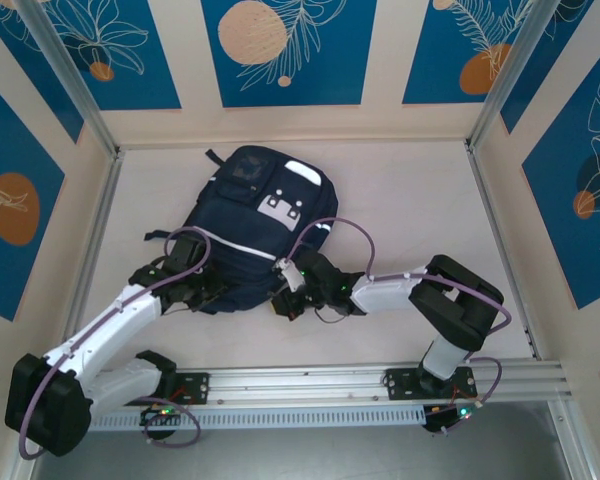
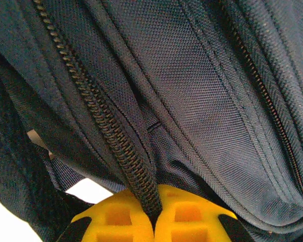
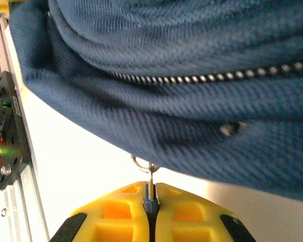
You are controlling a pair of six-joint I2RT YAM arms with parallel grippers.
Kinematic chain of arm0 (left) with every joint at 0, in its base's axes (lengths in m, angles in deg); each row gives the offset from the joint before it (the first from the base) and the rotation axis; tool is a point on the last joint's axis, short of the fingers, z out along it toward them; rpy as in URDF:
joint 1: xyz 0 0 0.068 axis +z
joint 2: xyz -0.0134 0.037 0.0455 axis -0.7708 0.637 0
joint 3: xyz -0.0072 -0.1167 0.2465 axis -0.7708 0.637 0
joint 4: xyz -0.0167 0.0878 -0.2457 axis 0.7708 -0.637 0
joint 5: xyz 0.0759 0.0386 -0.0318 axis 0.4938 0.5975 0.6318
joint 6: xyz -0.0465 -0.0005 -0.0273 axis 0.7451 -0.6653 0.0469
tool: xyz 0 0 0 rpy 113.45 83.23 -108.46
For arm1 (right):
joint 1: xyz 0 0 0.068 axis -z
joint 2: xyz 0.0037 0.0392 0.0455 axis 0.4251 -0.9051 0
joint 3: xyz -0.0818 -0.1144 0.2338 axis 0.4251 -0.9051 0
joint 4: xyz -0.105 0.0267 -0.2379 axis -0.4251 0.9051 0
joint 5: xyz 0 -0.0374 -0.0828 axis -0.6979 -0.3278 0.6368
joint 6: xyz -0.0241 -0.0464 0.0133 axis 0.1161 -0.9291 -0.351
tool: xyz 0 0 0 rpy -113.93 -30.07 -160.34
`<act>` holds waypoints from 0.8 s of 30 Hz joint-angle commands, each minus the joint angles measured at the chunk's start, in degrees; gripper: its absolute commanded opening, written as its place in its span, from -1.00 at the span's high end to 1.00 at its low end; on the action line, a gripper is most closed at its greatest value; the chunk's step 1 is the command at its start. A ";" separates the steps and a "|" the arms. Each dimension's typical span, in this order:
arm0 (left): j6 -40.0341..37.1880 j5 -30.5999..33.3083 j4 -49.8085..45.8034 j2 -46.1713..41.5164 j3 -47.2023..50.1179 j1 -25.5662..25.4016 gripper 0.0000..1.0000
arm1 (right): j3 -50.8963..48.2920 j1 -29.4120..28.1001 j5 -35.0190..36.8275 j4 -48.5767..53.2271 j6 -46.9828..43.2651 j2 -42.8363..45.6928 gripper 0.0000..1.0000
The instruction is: Pack the student bag
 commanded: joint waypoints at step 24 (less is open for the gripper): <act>14.88 -0.41 -1.13 3.39 -6.00 -12.70 -0.31 | 0.04 -1.61 1.72 -4.54 -2.47 0.39 1.00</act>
